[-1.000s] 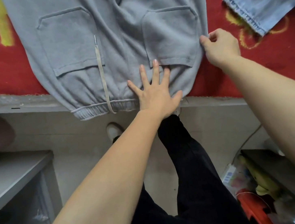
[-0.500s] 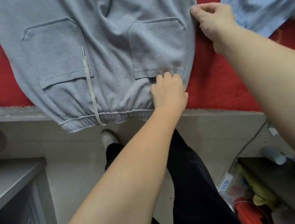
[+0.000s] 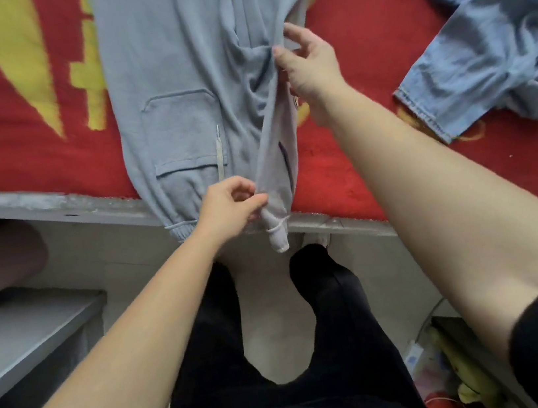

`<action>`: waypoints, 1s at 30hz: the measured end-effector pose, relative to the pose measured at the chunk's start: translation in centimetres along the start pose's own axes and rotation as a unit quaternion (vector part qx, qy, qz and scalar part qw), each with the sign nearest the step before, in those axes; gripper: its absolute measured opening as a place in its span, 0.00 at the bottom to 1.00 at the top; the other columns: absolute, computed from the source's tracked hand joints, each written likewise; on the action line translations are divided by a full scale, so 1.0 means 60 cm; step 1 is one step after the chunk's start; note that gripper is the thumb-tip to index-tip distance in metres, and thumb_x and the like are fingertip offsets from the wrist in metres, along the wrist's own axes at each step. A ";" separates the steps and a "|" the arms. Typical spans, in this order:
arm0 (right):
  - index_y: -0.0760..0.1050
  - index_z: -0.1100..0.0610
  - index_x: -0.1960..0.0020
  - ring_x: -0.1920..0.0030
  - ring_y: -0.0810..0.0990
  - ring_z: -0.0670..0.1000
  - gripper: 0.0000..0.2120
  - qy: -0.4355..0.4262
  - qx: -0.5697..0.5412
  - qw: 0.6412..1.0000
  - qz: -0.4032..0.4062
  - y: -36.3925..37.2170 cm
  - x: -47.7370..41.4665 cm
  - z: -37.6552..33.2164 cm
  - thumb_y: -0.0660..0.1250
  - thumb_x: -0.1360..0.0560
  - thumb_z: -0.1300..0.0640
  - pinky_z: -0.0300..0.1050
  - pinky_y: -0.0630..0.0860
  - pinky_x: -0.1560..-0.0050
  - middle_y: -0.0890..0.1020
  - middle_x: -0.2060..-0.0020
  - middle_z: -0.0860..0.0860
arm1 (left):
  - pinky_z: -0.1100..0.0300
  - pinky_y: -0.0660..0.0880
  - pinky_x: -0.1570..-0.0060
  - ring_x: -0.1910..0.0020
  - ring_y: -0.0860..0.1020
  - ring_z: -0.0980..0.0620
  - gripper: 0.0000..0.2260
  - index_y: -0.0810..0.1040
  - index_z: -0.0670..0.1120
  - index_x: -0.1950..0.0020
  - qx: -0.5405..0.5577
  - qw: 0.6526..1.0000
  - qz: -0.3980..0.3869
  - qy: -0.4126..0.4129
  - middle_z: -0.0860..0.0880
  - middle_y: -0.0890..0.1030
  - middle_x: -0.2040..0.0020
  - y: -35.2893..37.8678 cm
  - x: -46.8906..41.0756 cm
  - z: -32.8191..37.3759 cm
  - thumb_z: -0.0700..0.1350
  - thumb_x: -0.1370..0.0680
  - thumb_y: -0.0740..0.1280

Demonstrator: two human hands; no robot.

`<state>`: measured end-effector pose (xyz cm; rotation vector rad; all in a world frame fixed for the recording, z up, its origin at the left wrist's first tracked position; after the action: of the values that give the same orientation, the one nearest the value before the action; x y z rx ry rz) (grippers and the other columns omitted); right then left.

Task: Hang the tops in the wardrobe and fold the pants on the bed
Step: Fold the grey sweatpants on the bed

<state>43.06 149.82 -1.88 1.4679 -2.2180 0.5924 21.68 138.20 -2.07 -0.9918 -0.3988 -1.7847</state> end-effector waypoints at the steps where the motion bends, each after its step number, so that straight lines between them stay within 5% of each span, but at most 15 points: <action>1: 0.75 0.55 0.32 0.60 0.80 0.48 0.19 -0.003 0.005 1.000 -0.004 0.036 0.002 -0.007 0.68 0.22 0.60 0.41 0.80 0.55 0.81 0.58 0.55 | 0.65 0.75 0.73 0.71 0.75 0.55 0.08 0.77 0.44 0.59 0.001 1.000 0.003 -0.006 0.45 0.77 0.65 -0.026 0.002 -0.009 0.34 0.26 0.73; 6: 0.75 0.57 0.31 0.68 0.73 0.47 0.21 -0.037 0.063 0.997 -0.031 0.219 0.000 -0.001 0.68 0.24 0.58 0.46 0.74 0.60 0.76 0.69 0.50 | 0.57 0.76 0.65 0.63 0.78 0.50 0.06 0.78 0.41 0.53 -0.033 0.999 0.016 -0.003 0.40 0.81 0.59 -0.155 -0.022 -0.066 0.37 0.27 0.74; 11: 0.75 0.53 0.31 0.68 0.72 0.42 0.20 -0.080 0.143 0.985 -0.058 0.353 -0.004 0.015 0.66 0.23 0.59 0.41 0.72 0.54 0.72 0.73 0.42 | 0.50 0.78 0.59 0.62 0.79 0.51 0.05 0.80 0.44 0.56 -0.028 0.996 0.078 -0.027 0.41 0.83 0.59 -0.258 -0.058 -0.143 0.40 0.27 0.75; 16: 0.72 0.53 0.28 0.53 0.79 0.48 0.22 -0.104 0.181 0.974 -0.087 0.440 -0.013 0.039 0.65 0.22 0.56 0.42 0.72 0.45 0.79 0.63 0.46 | 0.51 0.79 0.57 0.60 0.75 0.49 0.05 0.77 0.46 0.55 0.002 0.991 0.125 -0.042 0.45 0.77 0.60 -0.312 -0.088 -0.202 0.39 0.24 0.71; 20: 0.68 0.54 0.25 0.42 0.80 0.53 0.24 -0.115 0.249 0.954 -0.125 0.500 -0.023 0.076 0.63 0.21 0.56 0.42 0.70 0.39 0.82 0.54 0.50 | 0.44 0.80 0.48 0.59 0.78 0.48 0.06 0.77 0.50 0.56 -0.039 0.987 0.147 -0.058 0.49 0.78 0.61 -0.355 -0.107 -0.247 0.41 0.24 0.72; 25: 0.64 0.56 0.23 0.28 0.70 0.54 0.25 -0.109 0.350 0.918 -0.154 0.513 -0.033 0.107 0.61 0.19 0.56 0.39 0.61 0.32 0.74 0.29 0.54 | 0.57 0.77 0.53 0.63 0.78 0.54 0.05 0.81 0.42 0.50 -0.083 0.989 0.115 -0.052 0.50 0.81 0.61 -0.351 -0.114 -0.257 0.40 0.25 0.72; 28: 0.64 0.55 0.23 0.28 0.70 0.51 0.25 -0.089 0.336 0.922 -0.170 0.498 -0.028 0.100 0.60 0.18 0.50 0.41 0.62 0.29 0.74 0.29 0.52 | 0.59 0.75 0.54 0.61 0.78 0.56 0.05 0.81 0.43 0.51 -0.123 0.988 0.088 -0.025 0.51 0.82 0.59 -0.336 -0.112 -0.241 0.43 0.24 0.72; 30: 0.69 0.55 0.27 0.36 0.76 0.53 0.25 -0.137 0.325 0.930 -0.101 0.457 -0.006 0.090 0.61 0.21 0.48 0.49 0.71 0.35 0.79 0.38 0.54 | 0.59 0.73 0.57 0.62 0.78 0.56 0.08 0.79 0.43 0.52 -0.098 0.993 0.061 -0.039 0.50 0.82 0.58 -0.325 -0.112 -0.241 0.46 0.25 0.73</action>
<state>17.22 156.82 -9.83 2.1878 -2.1230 1.1937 -0.94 141.22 -12.70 -1.2010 -0.2081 -1.7007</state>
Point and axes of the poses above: each hand's wrist, its own x-axis away from the middle knuckle, its own y-axis out of the palm, z = x × y, the point moved 7 cm from there along -x, towards the middle knuckle
